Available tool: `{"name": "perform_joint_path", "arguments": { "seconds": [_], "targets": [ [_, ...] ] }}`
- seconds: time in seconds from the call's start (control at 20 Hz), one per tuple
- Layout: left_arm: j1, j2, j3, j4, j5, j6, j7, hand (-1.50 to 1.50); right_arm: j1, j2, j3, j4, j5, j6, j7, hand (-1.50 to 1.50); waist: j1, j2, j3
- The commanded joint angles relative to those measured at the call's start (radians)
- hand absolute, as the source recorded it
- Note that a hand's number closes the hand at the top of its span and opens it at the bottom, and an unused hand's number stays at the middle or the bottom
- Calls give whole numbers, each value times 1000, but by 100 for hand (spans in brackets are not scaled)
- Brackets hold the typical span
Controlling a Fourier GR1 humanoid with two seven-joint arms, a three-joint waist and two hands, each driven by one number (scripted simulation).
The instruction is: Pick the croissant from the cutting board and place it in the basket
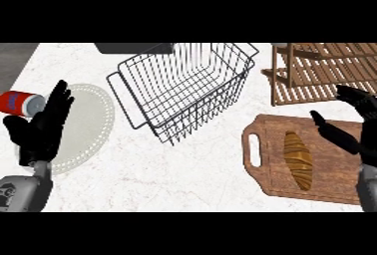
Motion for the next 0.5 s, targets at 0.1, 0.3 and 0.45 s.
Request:
{"name": "perform_joint_path", "arguments": {
  "seconds": [0.1,0.3,0.45],
  "targets": [
    [8,-19,-17,-25,-24,27,19,0,-3,-70,1,-36,263,-276,286,-150,-8,-6,-4],
    [-8,-20,12,24,-23,32,-3,0,34,-226,62,-159,349,-110,598,-150,-27,-6,-7],
    [8,-12,5,-6,-10,15,25,0,96,-352,112,-162,320,122,698,-150,-27,-9,-9]
  ]
}}
